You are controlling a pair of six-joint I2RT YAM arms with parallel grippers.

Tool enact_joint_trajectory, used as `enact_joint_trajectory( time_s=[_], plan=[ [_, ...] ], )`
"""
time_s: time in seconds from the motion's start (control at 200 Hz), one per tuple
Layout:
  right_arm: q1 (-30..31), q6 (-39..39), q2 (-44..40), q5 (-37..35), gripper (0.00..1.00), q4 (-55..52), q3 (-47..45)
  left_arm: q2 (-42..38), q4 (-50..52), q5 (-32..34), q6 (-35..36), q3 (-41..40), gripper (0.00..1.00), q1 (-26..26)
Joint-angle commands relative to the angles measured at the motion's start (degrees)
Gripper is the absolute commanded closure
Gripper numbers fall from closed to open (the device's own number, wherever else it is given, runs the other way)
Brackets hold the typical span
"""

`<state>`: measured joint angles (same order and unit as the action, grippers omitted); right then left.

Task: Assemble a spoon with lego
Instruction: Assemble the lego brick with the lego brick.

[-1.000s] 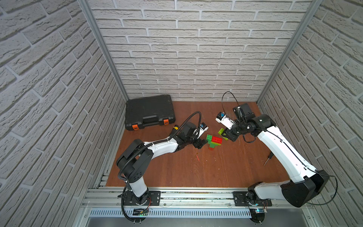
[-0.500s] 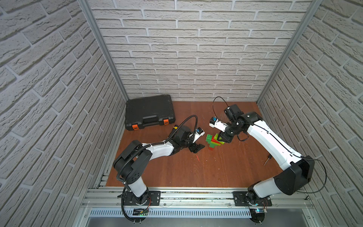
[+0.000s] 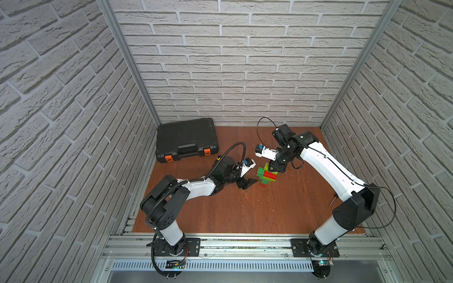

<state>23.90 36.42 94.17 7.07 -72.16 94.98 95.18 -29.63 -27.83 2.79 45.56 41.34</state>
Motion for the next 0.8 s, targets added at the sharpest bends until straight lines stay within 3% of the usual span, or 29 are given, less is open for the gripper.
enact_joint_trajectory(
  time_s=[0.0,0.355,0.795],
  plan=[
    [0.5,1.5,1.3,-0.4,0.9,-1.2,1.0,1.0,-5.8,-1.4,0.4,-1.2,0.21,0.5],
    [1.2,1.6,3.6,-0.1,0.9,0.8,0.6,0.9,-14.9,-2.1,3.6,-6.4,0.21,2.0],
    [1.7,2.4,5.0,-0.9,0.9,2.5,-0.2,1.2,-15.8,-2.3,3.8,-6.5,0.21,2.7]
  ],
)
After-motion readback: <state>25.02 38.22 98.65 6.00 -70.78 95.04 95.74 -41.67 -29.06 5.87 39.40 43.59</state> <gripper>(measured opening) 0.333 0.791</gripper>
